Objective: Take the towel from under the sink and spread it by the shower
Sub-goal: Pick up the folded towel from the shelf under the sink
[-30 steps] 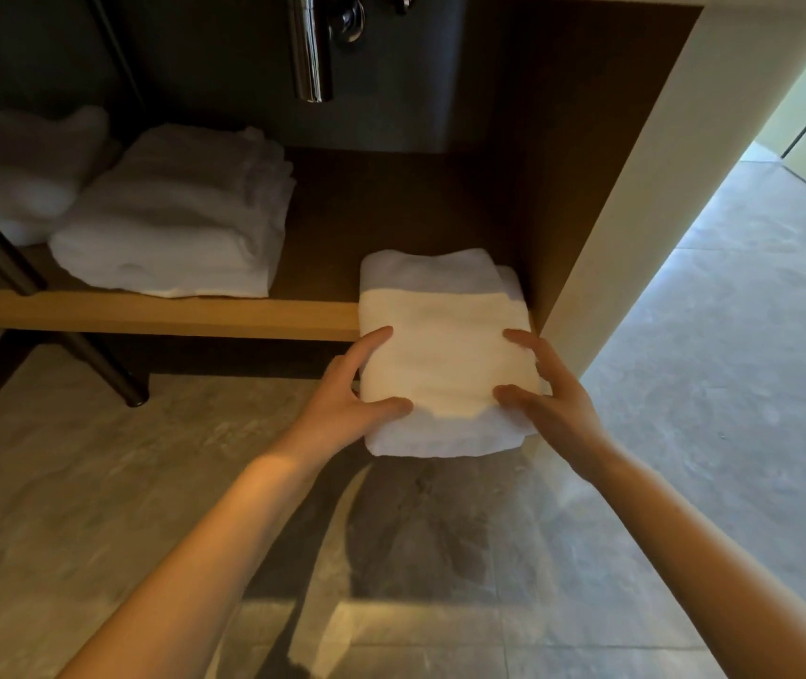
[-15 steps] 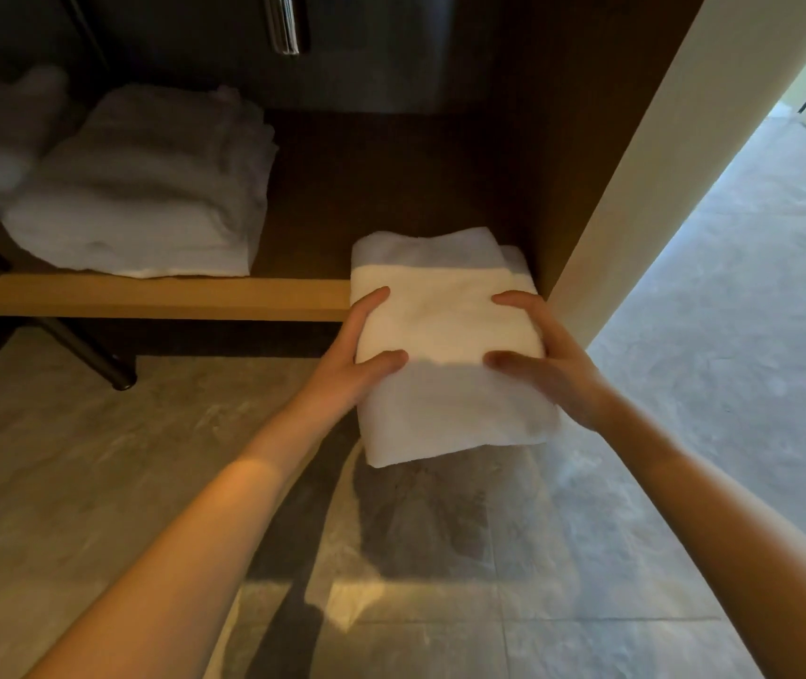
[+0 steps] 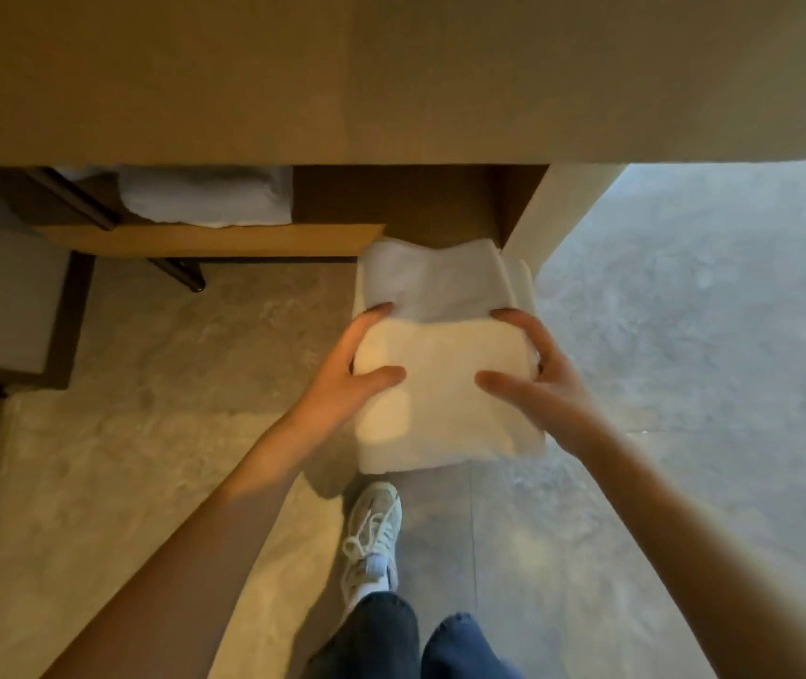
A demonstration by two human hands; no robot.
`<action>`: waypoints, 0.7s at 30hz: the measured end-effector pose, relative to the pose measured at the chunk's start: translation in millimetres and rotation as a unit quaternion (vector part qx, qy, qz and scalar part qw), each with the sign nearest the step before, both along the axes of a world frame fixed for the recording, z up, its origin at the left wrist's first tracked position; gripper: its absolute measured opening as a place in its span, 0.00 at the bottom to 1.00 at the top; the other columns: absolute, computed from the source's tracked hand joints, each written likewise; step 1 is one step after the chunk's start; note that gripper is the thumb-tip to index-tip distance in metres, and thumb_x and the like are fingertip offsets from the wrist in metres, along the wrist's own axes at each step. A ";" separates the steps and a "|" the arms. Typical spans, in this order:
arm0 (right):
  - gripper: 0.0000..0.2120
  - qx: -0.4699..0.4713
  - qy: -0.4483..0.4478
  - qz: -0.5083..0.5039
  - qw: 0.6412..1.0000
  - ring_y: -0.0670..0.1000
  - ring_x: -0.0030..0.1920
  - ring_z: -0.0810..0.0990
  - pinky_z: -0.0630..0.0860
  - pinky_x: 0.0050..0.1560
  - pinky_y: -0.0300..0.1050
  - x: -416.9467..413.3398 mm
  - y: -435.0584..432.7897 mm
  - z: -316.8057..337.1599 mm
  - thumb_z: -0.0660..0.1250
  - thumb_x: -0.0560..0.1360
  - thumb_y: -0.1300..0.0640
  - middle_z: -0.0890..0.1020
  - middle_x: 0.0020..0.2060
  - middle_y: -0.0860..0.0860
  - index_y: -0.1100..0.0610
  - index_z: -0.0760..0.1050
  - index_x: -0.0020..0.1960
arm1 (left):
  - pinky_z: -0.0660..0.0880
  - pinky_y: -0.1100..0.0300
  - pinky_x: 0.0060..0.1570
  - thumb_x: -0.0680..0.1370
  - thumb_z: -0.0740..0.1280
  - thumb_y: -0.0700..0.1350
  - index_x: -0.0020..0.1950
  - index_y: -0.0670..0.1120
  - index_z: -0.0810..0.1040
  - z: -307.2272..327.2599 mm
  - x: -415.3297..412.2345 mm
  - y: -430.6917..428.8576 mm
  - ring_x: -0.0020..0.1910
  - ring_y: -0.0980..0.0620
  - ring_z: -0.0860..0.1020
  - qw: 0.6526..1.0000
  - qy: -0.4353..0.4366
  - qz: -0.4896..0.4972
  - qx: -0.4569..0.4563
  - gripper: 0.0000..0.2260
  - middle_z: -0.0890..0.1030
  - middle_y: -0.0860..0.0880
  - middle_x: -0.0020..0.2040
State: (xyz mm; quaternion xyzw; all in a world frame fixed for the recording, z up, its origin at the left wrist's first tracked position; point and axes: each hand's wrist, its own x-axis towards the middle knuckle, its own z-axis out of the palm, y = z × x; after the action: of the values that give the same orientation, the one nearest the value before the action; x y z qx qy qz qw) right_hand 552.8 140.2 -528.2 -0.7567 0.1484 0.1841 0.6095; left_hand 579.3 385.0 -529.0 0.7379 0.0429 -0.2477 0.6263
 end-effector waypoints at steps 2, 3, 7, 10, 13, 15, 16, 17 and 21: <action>0.29 -0.004 -0.012 0.000 1.000 0.50 0.57 0.75 0.82 0.50 0.51 -19.6 -0.7 58.8 0.75 0.70 0.55 0.72 0.60 0.41 0.34 0.68 0.64 | 0.76 0.68 0.48 0.76 0.70 0.34 0.73 0.53 0.67 56.3 -19.8 0.6 0.54 0.70 0.76 1.000 0.012 0.001 -0.011 0.30 0.72 0.70 0.60; 0.29 -0.004 -0.013 0.000 1.000 0.50 0.58 0.75 0.81 0.52 0.53 -28.8 -1.1 90.8 0.75 0.71 0.56 0.72 0.61 0.42 0.35 0.68 0.65 | 0.76 0.66 0.49 0.76 0.70 0.34 0.74 0.53 0.66 87.4 -29.5 1.4 0.55 0.69 0.77 1.000 0.014 0.003 -0.015 0.30 0.73 0.70 0.60; 0.29 0.003 -0.017 0.014 1.000 0.53 0.60 0.75 0.80 0.55 0.56 -69.8 0.1 219.3 0.74 0.72 0.58 0.72 0.64 0.47 0.40 0.67 0.67 | 0.78 0.64 0.52 0.76 0.69 0.34 0.74 0.53 0.66 214.4 -68.6 2.3 0.57 0.67 0.77 0.999 0.024 -0.005 -0.027 0.30 0.74 0.68 0.60; 0.30 0.005 -0.037 -0.012 0.999 0.47 0.55 0.79 0.82 0.48 0.44 -96.6 0.7 314.7 0.75 0.70 0.60 0.75 0.60 0.43 0.38 0.70 0.64 | 0.76 0.70 0.47 0.75 0.70 0.33 0.72 0.56 0.68 307.3 -95.8 1.7 0.54 0.71 0.76 1.000 0.003 0.003 -0.028 0.30 0.73 0.65 0.63; 0.29 0.040 -0.057 -0.024 0.997 0.46 0.49 0.83 0.82 0.42 0.42 -113.6 -2.8 400.2 0.76 0.69 0.64 0.79 0.57 0.46 0.41 0.73 0.63 | 0.76 0.70 0.41 0.75 0.71 0.36 0.69 0.61 0.68 392.8 -110.4 0.4 0.51 0.70 0.78 0.999 -0.011 0.010 -0.039 0.30 0.73 0.62 0.63; 0.29 0.047 -0.082 -0.022 0.995 0.46 0.48 0.84 0.82 0.41 0.42 -115.7 -4.8 452.1 0.76 0.69 0.65 0.80 0.56 0.47 0.42 0.74 0.63 | 0.76 0.71 0.40 0.75 0.72 0.38 0.70 0.62 0.67 445.0 -115.3 0.2 0.51 0.72 0.77 0.998 -0.034 0.011 -0.053 0.30 0.71 0.65 0.63; 0.29 0.047 -0.098 -0.022 0.994 0.45 0.46 0.84 0.82 0.40 0.41 -113.4 -5.5 476.3 0.76 0.69 0.66 0.81 0.55 0.47 0.42 0.74 0.63 | 0.76 0.71 0.41 0.75 0.72 0.39 0.71 0.62 0.67 469.8 -115.2 -0.1 0.52 0.72 0.76 0.997 -0.049 0.012 -0.058 0.30 0.70 0.66 0.63; 0.29 0.051 -0.116 -0.025 0.992 0.44 0.45 0.84 0.81 0.39 0.39 -109.2 -5.7 498.7 0.76 0.68 0.66 0.82 0.53 0.45 0.42 0.75 0.62 | 0.76 0.71 0.41 0.75 0.73 0.40 0.71 0.63 0.68 493.4 -112.2 -0.1 0.52 0.72 0.76 0.996 -0.065 0.013 -0.061 0.30 0.69 0.67 0.64; 0.29 0.056 -0.183 -0.034 0.981 0.43 0.45 0.83 0.81 0.39 0.38 -80.1 -5.5 573.1 0.77 0.67 0.65 0.82 0.51 0.44 0.41 0.76 0.61 | 0.78 0.68 0.41 0.74 0.74 0.43 0.70 0.63 0.69 572.5 -82.6 -0.8 0.52 0.66 0.79 0.987 -0.143 0.018 -0.076 0.29 0.72 0.61 0.64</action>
State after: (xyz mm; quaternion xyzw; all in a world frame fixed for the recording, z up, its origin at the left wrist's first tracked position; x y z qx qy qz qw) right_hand 472.7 134.7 44.8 -0.7366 0.0491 0.0301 0.6738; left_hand 496.7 384.2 43.4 0.7149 -0.0532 -0.1307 0.6848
